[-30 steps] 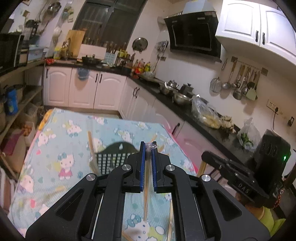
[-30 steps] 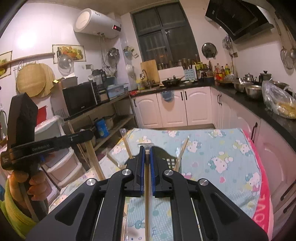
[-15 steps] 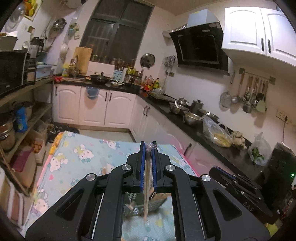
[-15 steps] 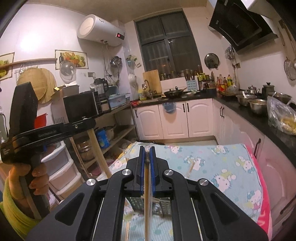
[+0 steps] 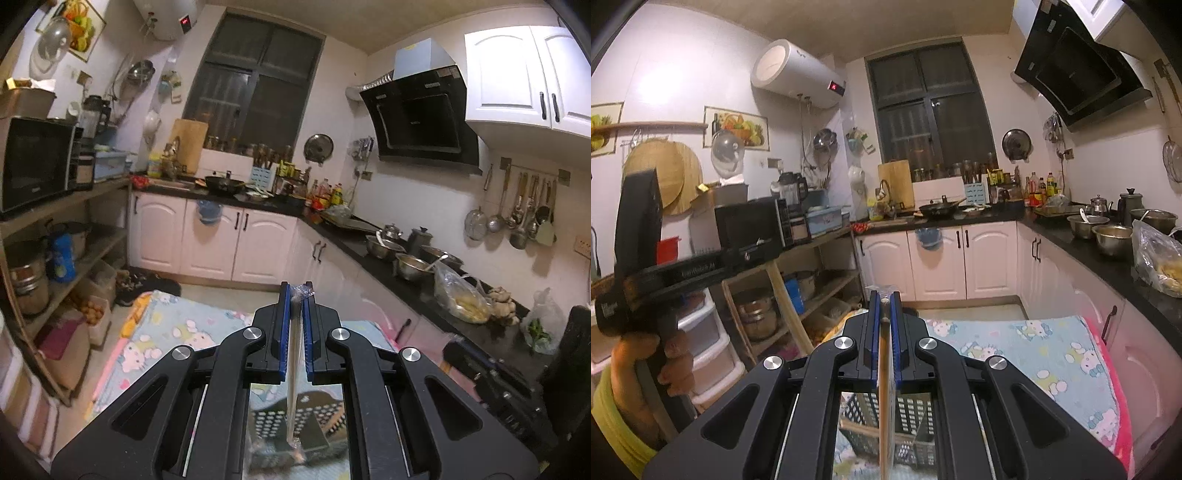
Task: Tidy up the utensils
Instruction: 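Lower both held chopsticks down into the caddy compartments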
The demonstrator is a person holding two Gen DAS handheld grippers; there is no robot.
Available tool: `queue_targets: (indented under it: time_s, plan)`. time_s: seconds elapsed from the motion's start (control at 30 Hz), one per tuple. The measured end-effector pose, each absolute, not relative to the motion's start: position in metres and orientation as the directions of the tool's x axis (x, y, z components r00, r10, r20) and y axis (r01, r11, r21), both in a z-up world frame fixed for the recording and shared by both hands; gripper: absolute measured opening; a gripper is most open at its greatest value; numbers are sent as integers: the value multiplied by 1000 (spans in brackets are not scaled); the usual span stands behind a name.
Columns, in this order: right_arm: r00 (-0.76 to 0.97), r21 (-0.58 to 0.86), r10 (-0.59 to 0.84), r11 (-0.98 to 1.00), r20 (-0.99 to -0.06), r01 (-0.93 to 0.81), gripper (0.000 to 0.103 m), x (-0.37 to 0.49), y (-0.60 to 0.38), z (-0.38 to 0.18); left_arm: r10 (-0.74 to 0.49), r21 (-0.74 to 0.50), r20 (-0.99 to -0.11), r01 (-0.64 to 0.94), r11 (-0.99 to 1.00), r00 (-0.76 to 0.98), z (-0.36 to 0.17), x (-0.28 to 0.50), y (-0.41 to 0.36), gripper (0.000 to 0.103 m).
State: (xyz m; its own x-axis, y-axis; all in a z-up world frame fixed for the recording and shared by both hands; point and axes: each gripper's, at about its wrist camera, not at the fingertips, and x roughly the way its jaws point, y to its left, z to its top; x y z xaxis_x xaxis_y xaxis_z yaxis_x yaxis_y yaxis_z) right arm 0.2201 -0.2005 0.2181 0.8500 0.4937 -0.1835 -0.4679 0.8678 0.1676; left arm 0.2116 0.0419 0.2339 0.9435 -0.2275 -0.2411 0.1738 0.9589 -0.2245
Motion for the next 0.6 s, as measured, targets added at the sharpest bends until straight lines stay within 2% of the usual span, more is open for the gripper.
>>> queue_targets:
  time_s: [0.6]
  plan:
    - [889, 205, 445, 885, -107, -418, 6, 262, -192, 204, -204, -209, -263, 151, 966, 943, 189, 243, 42, 2]
